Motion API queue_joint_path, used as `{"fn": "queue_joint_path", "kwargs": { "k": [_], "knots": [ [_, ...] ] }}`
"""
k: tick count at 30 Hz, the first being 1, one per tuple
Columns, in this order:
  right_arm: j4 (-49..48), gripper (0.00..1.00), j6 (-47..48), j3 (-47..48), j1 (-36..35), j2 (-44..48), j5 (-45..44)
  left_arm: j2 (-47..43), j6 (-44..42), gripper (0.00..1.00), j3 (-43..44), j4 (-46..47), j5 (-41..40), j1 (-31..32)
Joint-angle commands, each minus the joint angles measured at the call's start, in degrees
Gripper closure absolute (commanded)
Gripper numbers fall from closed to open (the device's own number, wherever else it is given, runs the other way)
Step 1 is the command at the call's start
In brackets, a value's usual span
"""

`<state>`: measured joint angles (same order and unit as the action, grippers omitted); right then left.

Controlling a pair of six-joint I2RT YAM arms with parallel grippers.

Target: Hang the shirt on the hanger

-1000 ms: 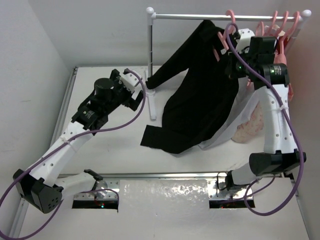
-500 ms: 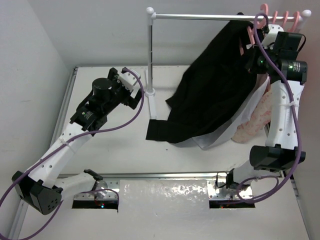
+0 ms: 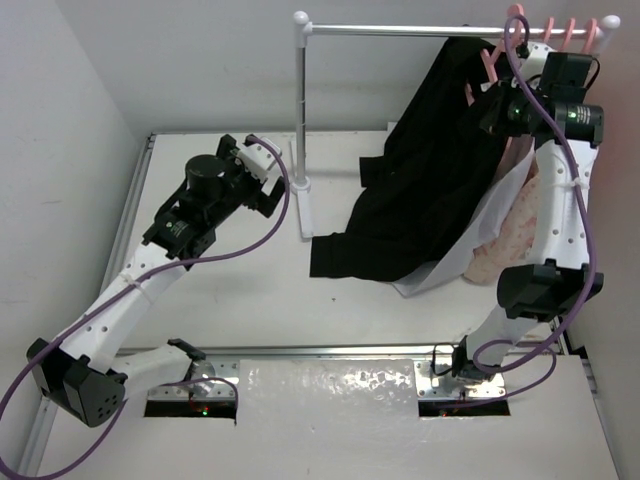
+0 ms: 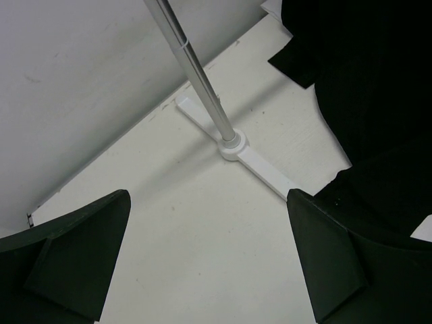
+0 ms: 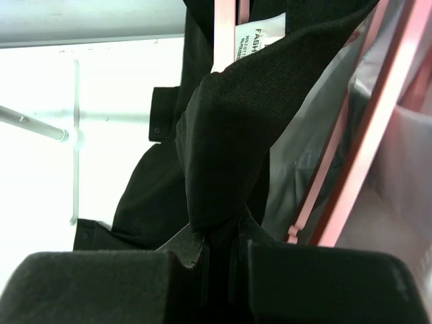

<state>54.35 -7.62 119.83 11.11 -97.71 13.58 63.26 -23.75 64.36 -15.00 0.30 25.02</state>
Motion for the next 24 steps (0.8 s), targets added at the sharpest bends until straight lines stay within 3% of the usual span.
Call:
{"fn": "queue_joint_path", "kwargs": {
  "k": [1, 17, 20, 21, 23, 24],
  "knots": [
    [-6.53, 1.0, -1.52, 1.46, -0.13, -0.46, 0.92, 0.28, -0.16, 0.0, -0.29, 3.14, 1.11, -0.67],
    [-7.59, 1.0, -0.29, -8.47, -0.74, 1.29, -0.75, 1.86, 0.1, 0.0, -0.29, 3.4, 3.22, -0.93],
    [-8.03, 0.66, -0.73, -9.88, -0.74, 3.75, -1.19, 2.12, 0.45, 0.0, -0.02, 3.32, 3.57, -0.85],
    [-7.77, 0.47, -0.65, -9.53, -0.74, 4.54, -1.02, 2.13, 0.46, 0.0, 0.07, 3.23, 3.92, -0.85],
    [-6.89, 0.36, -0.73, -9.0, -0.74, 5.42, -0.14, 2.13, 0.63, 0.0, 0.24, 2.97, 4.36, -0.85],
    [-6.63, 0.21, -0.65, -9.09, -0.74, 6.73, 0.12, 2.13, 0.55, 0.0, 0.24, 2.88, 4.45, -0.85]
  ]
}}
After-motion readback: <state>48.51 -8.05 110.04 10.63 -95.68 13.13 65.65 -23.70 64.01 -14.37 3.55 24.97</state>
